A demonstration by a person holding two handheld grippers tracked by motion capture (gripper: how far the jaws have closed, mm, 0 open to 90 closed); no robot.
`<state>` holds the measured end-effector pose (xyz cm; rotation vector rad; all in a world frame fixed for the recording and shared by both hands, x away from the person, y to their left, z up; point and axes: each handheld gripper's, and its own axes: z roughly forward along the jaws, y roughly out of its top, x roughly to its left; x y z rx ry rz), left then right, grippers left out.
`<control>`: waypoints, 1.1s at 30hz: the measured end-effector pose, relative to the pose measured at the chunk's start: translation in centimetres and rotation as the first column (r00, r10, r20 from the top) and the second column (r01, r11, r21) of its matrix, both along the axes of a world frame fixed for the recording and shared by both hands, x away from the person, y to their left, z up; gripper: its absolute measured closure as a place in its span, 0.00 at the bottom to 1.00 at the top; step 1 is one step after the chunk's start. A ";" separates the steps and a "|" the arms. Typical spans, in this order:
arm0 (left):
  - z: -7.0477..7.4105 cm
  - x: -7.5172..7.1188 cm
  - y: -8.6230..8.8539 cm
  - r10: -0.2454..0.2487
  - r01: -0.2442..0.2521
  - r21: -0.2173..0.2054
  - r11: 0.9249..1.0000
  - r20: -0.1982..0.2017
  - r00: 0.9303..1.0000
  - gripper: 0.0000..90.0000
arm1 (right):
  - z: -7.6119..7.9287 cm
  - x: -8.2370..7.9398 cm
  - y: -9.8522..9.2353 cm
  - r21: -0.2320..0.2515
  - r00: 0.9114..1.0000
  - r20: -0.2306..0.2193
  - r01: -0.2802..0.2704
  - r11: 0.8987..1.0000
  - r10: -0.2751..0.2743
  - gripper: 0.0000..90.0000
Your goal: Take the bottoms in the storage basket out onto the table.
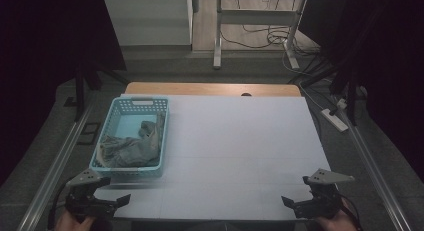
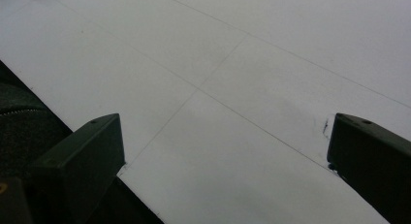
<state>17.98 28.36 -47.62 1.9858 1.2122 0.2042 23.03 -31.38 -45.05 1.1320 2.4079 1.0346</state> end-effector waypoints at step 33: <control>1.5 1.8 -1.5 -0.078 0.078 -0.002 0.997 0.064 0.995 0.00 | -0.2 0.2 0.3 -0.025 1.000 -0.026 -0.012 1.000 0.012 0.00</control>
